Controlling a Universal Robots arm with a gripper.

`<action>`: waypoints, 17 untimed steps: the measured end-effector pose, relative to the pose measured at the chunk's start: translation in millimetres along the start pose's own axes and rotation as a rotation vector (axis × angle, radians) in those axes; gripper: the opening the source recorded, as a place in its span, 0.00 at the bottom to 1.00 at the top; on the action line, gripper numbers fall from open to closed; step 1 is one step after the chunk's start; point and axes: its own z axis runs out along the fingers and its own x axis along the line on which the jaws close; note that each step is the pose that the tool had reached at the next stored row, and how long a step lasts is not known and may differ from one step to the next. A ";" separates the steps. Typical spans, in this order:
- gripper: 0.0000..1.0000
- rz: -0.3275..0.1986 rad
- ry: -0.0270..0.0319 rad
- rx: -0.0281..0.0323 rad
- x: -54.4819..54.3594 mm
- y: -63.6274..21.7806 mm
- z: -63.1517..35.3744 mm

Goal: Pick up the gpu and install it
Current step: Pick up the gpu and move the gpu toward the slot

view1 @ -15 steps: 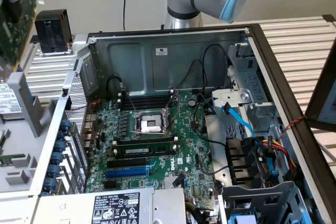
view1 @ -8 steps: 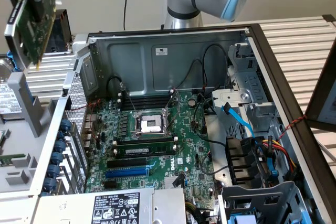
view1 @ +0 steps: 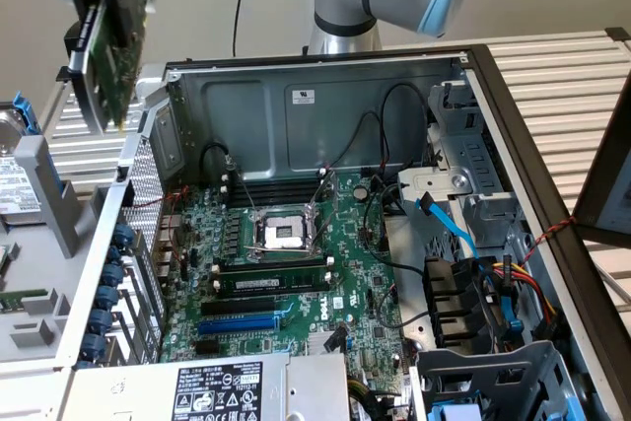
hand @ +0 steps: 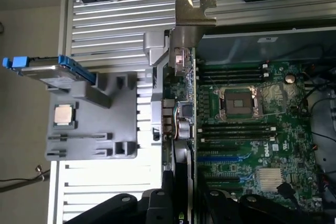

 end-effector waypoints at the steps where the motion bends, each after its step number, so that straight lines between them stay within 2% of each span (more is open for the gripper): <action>1: 0.27 0.000 0.0001 0.0001 -4.4 0.0 0.6; 3: 0.27 0.000 -0.0011 0.0003 -13.3 0.1 2.0; 6: 0.27 -0.001 -0.0076 0.0013 -24.2 0.3 4.1; 12: 0.27 -0.006 -0.0326 0.0067 -42.9 0.9 6.7; 13: 0.27 -0.006 -0.0351 0.0073 -46.3 1.0 7.3; 17: 0.27 -0.007 -0.0387 0.0079 -64.9 1.2 11.7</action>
